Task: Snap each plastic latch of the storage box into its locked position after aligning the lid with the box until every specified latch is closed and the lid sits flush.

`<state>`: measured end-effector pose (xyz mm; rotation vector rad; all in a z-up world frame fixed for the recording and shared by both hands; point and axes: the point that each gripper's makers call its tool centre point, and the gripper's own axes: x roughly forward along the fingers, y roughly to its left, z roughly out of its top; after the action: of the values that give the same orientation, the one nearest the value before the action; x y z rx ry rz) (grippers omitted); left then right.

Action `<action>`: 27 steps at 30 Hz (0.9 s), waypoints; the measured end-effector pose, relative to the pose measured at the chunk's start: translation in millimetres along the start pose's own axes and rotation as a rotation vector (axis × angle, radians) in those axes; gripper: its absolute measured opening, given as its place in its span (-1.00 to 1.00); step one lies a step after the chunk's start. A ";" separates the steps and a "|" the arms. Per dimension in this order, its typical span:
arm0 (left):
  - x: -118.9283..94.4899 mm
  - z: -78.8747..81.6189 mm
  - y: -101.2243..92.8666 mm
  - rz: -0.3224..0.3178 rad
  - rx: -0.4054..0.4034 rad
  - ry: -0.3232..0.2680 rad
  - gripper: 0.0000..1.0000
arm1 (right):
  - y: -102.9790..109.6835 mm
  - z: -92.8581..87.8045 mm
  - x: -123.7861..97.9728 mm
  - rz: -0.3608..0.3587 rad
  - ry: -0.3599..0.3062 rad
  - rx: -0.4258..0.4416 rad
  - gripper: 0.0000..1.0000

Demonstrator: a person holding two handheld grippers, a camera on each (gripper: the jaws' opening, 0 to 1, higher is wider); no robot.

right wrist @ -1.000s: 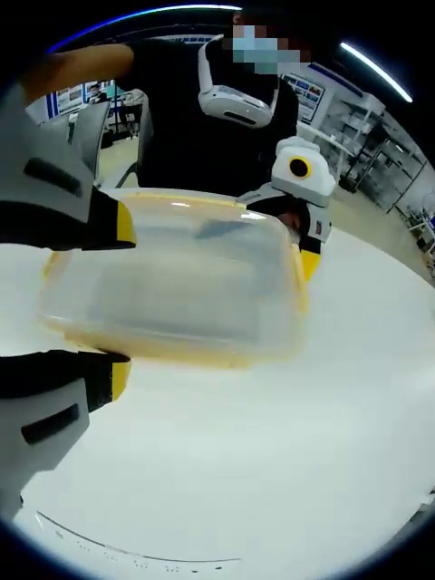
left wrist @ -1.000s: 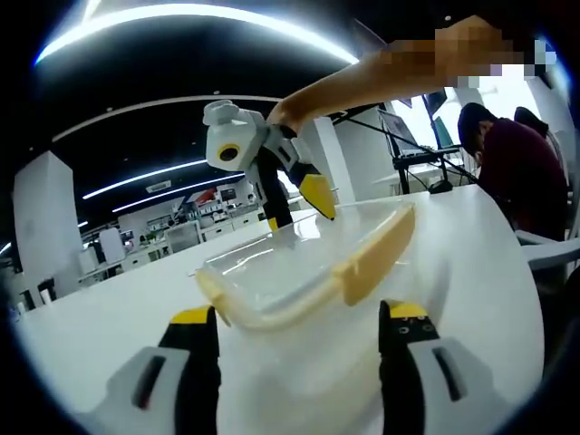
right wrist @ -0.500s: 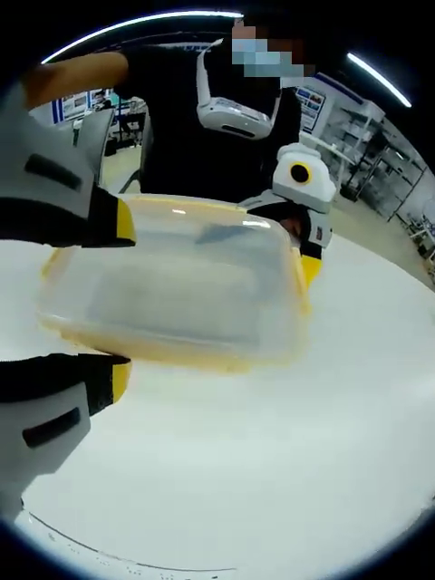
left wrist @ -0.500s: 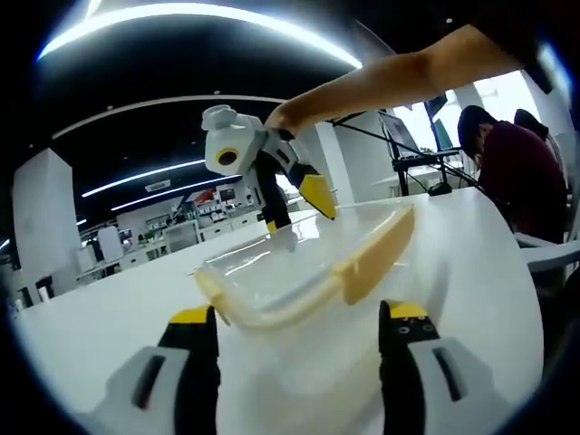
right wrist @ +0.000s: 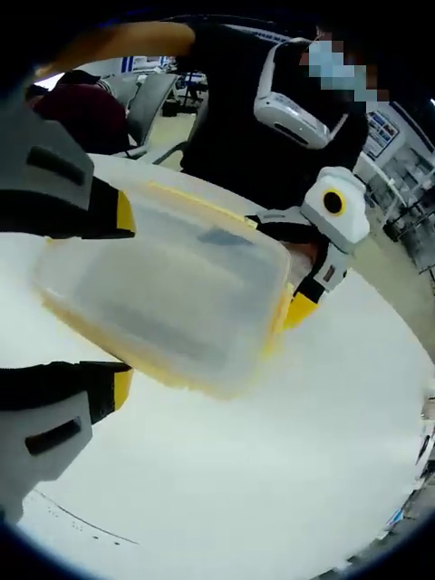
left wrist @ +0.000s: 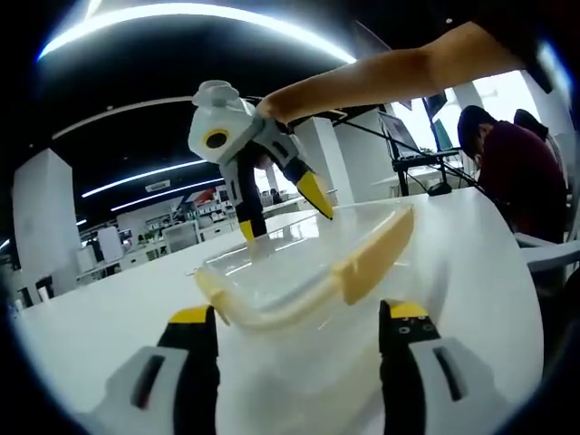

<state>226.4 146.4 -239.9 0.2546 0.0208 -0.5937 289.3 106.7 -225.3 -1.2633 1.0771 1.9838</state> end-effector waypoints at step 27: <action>-2.2 0.7 0.4 0.003 0.007 0.001 0.42 | -1.8 16.8 9.7 0.059 0.062 0.038 -0.18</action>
<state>224.8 147.8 -239.0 0.2619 0.0187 -0.5906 278.8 122.2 -230.7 -1.2946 1.1896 1.9688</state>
